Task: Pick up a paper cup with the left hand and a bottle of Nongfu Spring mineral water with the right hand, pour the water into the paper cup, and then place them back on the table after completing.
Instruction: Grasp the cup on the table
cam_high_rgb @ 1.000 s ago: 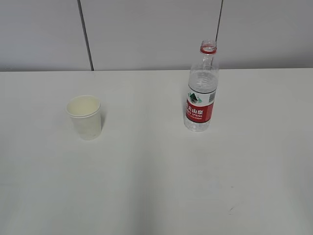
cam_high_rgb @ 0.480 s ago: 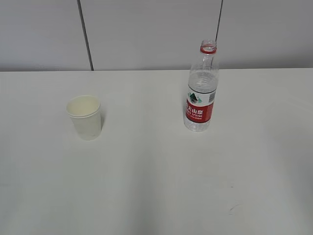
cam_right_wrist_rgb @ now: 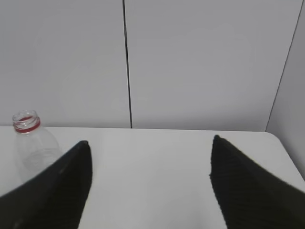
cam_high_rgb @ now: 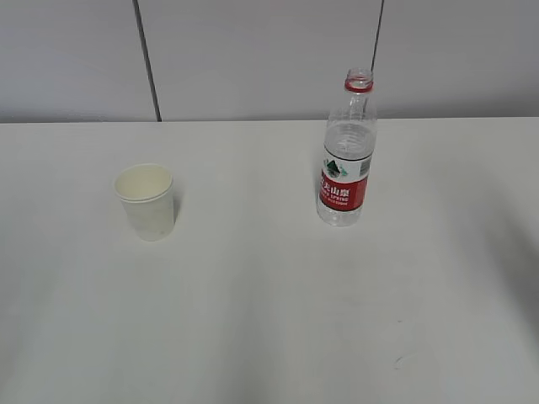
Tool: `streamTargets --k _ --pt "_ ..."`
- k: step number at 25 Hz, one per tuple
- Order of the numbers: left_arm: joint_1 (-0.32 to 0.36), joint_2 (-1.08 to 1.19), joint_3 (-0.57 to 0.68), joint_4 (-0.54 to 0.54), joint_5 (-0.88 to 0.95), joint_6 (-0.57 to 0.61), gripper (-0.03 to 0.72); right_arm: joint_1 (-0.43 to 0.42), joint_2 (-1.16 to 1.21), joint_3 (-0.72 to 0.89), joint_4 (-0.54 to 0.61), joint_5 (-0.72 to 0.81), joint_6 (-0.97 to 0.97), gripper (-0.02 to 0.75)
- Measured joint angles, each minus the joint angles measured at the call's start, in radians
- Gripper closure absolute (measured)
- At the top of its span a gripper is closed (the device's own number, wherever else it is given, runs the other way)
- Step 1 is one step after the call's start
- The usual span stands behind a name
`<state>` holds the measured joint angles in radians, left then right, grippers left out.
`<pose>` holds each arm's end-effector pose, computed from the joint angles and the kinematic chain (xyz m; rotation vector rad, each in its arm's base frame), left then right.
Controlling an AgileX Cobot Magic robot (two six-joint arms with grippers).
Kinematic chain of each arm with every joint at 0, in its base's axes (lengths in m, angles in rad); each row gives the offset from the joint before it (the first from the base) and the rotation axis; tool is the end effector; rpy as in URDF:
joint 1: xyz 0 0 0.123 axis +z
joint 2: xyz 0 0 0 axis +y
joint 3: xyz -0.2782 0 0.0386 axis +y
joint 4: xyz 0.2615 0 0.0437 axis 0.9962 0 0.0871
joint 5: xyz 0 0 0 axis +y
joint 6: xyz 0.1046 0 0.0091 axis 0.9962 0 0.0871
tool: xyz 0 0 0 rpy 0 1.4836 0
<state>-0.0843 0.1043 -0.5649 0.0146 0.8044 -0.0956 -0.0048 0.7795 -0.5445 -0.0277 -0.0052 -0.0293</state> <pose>0.0436 -0.0026 0.3190 -0.0085 1.8287 -0.1100 0.1977 -0.0009 0.3127 -0.0448 1.7130 -0.0458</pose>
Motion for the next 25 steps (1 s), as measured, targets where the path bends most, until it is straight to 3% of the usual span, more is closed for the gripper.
streamTargets --k 6,15,25 --pt "0.0 0.214 0.033 -0.002 -0.391 0.012 0.398 0.0 0.219 0.0 0.0 -0.167 0.0 0.164" --pt "0.0 0.537 0.291 0.016 -1.039 0.018 0.398 0.0 0.348 0.0 0.0 -0.302 0.001 0.164" --pt "0.0 0.971 0.324 0.088 -1.452 -0.009 0.398 0.0 0.35 0.0 0.0 -0.329 0.003 0.164"
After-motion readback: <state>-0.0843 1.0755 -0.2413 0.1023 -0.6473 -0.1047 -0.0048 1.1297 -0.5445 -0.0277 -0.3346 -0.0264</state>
